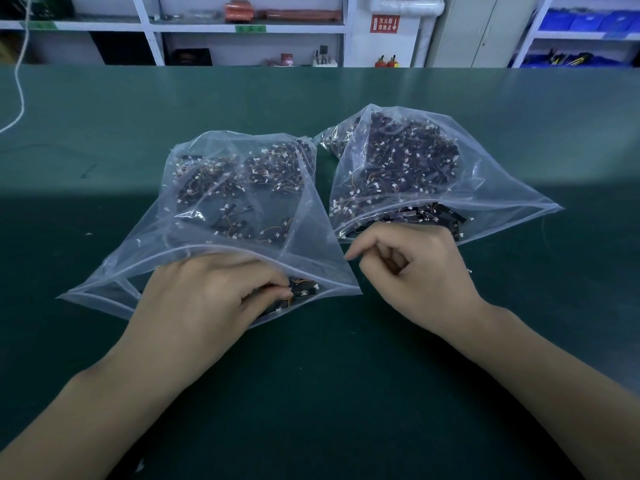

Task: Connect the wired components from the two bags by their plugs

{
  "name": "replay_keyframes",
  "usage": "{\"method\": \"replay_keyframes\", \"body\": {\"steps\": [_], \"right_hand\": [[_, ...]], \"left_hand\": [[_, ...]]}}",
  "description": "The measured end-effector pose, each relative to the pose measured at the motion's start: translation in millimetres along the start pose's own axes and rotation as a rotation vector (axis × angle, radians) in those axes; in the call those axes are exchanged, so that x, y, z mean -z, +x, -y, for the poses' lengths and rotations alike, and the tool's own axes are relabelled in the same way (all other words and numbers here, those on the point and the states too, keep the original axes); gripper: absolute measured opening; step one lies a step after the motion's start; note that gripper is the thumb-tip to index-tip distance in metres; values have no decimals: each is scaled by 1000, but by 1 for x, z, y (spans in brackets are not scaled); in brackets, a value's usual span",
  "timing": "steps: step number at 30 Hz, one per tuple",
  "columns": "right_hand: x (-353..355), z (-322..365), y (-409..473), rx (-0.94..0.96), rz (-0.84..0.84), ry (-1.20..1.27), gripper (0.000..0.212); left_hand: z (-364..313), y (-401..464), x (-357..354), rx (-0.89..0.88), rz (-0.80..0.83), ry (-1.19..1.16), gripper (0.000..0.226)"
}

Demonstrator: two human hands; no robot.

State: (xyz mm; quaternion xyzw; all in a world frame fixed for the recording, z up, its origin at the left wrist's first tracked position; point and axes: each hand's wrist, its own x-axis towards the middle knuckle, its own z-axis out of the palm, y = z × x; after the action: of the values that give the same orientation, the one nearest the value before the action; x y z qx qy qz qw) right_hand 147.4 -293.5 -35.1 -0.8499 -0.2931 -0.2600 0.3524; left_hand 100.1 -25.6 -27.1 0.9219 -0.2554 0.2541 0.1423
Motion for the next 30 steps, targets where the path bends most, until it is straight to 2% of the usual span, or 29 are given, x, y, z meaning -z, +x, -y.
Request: {"method": "replay_keyframes", "body": {"steps": [4,12,19,22,27,30], "right_hand": [[-4,10,-3,77,4,53,25],[-3,14,-5,119,67,68,22],[-1,19,-6,128,105,124,15],[-2,29,-8,156,91,200,22],[1,37,-6,162,54,237,29],[10,39,-5,202,-30,263,39]], "left_hand": [[-1,1,2,-21,-75,-23,12],[-11,0,1,56,-175,-220,24],[-19,-2,1,87,-261,-366,19],[-28,-1,1,58,-301,-472,19],[-33,1,-2,-6,-266,-431,13],[-31,2,-4,-22,-211,-383,11]]}}
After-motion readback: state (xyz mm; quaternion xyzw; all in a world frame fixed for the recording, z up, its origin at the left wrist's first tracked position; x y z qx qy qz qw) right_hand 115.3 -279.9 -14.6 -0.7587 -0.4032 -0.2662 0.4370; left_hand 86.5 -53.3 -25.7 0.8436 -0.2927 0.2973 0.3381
